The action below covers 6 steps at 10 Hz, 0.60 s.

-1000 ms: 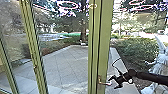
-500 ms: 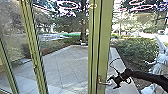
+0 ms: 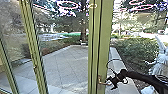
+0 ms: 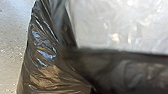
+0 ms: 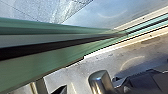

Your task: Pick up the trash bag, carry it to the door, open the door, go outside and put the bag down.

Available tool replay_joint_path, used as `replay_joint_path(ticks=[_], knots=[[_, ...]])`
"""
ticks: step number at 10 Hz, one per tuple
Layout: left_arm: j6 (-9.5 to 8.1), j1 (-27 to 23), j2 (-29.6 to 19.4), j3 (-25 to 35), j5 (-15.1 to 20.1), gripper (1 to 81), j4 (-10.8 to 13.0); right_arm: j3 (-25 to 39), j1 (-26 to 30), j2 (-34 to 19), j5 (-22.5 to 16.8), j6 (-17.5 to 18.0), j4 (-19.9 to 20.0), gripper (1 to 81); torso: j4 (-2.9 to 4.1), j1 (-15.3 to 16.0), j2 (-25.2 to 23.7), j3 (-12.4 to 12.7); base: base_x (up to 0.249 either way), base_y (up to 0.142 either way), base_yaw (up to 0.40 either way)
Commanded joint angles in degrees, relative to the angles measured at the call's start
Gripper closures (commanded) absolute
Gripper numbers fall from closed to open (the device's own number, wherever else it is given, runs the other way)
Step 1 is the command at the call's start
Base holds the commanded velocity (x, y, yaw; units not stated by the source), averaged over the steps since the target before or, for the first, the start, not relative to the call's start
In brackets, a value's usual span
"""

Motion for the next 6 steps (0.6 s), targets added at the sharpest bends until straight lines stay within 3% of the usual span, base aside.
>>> replay_joint_path(ticks=[1, 6], knots=[[-0.19, -3.47, 0.03, 0.23, 3.06, 81.1, -0.09, -4.26, 9.04, 2.11, -3.90, 0.32, 0.39, 1.0, 0.00, -0.02, 0.00, 0.00, 0.000, 0.000, 0.000], [-0.19, -3.39, 0.12, 0.23, 3.06, 81.1, -0.09, -6.72, 5.25, 3.87, -3.91, 0.31, -0.93, 1.0, 0.00, 0.00, 0.00, 0.00, 0.000, 0.000, 0.000]])
